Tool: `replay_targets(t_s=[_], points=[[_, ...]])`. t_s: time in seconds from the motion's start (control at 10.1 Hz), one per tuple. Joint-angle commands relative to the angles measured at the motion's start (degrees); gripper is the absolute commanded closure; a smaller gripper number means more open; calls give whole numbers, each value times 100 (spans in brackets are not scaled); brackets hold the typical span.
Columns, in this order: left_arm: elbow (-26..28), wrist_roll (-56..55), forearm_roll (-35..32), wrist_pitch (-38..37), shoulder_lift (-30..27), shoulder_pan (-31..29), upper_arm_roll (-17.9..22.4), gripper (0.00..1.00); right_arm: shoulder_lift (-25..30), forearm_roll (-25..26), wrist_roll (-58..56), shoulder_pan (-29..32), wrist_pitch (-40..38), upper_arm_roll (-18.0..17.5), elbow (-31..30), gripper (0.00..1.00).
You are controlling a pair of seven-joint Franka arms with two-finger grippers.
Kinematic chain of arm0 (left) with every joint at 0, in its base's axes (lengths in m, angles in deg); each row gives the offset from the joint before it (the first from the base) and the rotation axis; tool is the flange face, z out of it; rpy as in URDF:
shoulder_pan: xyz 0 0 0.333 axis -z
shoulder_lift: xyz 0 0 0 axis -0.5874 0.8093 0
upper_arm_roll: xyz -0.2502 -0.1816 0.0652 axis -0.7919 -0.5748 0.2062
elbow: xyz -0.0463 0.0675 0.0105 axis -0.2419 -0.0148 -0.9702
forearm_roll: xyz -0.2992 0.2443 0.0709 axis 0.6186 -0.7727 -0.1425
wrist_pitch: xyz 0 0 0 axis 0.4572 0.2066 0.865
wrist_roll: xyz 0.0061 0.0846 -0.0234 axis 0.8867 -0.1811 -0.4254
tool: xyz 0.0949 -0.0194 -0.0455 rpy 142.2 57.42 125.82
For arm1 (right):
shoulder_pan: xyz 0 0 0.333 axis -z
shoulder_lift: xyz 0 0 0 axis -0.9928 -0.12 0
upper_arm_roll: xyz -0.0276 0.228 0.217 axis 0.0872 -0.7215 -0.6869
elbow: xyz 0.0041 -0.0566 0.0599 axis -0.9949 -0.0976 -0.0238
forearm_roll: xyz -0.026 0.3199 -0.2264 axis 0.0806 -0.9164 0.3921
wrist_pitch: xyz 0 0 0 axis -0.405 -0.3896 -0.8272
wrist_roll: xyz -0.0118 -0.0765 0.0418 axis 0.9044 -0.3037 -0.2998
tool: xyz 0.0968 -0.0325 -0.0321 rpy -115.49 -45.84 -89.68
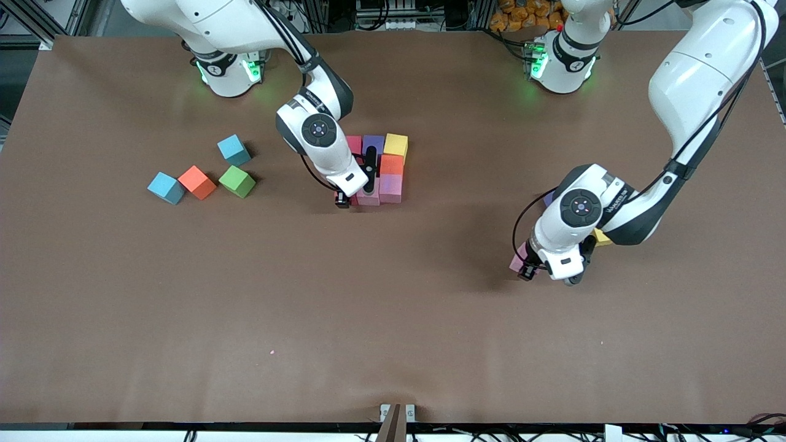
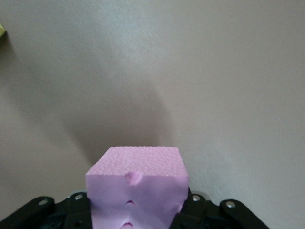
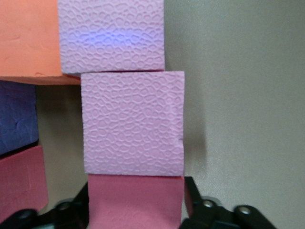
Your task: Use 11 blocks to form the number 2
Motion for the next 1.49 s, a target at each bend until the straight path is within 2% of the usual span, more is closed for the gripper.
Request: replay_targets(t_s=[0.0,0.3,0.89,0.99,1.19,1.29,1.39], points=[[-33,53,-136,-104,-81,62,4,47,17,-103,39,-65,-39,29,20,0],[-24,-17,-128,-104,-72,88,13,47,245,-103,48,-57,-118,20,3,0],[-155,71,-110,-104,-63,237,13,47,939,-216,39,22,-1058,-112,3,0],[-243,71,-75,-104,-46,351,13,47,1080,-304,30,127,-1146,-112,11,0],[-401,385,-49,-96,-37,571,31,47,1352,-305,4,783,-1339,-94,3,0],[-541,561,-14,-96,-20,711,31,47,1493,-288,56,1057,-1383,19,11,0],[-717,667,109,-96,50,904,39,47,1511,-287,144,1286,-1375,342,37,0]])
